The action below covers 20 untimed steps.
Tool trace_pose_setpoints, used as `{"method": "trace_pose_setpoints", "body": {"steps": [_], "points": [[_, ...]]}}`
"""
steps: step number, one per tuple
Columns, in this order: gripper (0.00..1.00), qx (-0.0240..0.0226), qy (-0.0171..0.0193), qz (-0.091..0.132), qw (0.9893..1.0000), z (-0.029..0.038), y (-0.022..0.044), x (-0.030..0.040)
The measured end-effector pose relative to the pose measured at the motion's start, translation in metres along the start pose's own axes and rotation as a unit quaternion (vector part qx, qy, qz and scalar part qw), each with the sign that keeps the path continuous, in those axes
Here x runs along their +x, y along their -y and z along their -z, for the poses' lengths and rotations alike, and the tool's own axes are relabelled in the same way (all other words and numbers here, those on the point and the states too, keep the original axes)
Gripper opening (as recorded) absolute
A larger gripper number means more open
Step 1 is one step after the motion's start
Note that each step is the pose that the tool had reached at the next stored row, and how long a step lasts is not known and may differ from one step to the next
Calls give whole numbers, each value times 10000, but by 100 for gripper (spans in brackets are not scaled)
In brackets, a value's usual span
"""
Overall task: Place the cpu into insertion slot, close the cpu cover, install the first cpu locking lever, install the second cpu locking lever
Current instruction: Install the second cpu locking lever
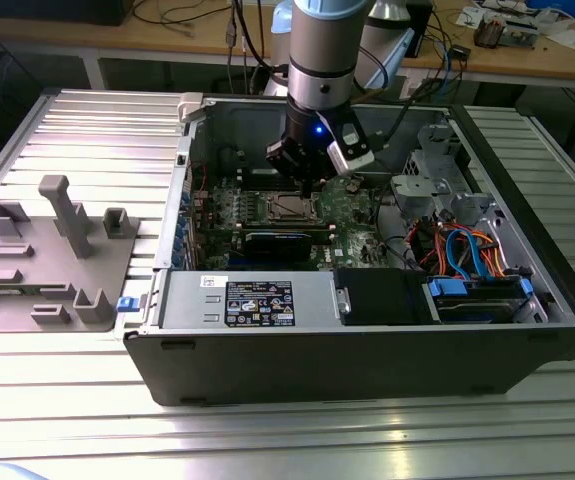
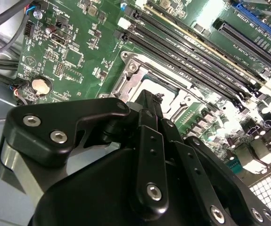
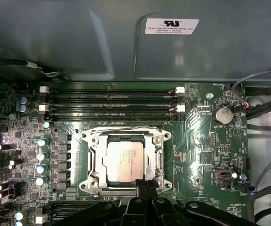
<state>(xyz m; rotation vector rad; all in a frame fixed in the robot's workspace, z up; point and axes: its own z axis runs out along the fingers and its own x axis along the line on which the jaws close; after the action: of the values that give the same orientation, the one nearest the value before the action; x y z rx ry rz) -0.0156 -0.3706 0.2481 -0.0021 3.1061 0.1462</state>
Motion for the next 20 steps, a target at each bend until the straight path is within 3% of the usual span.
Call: {"method": "trace_pose_setpoints", "body": {"steps": [20], "points": [[11,1,-12,-1,10000,2,16,0]]}}
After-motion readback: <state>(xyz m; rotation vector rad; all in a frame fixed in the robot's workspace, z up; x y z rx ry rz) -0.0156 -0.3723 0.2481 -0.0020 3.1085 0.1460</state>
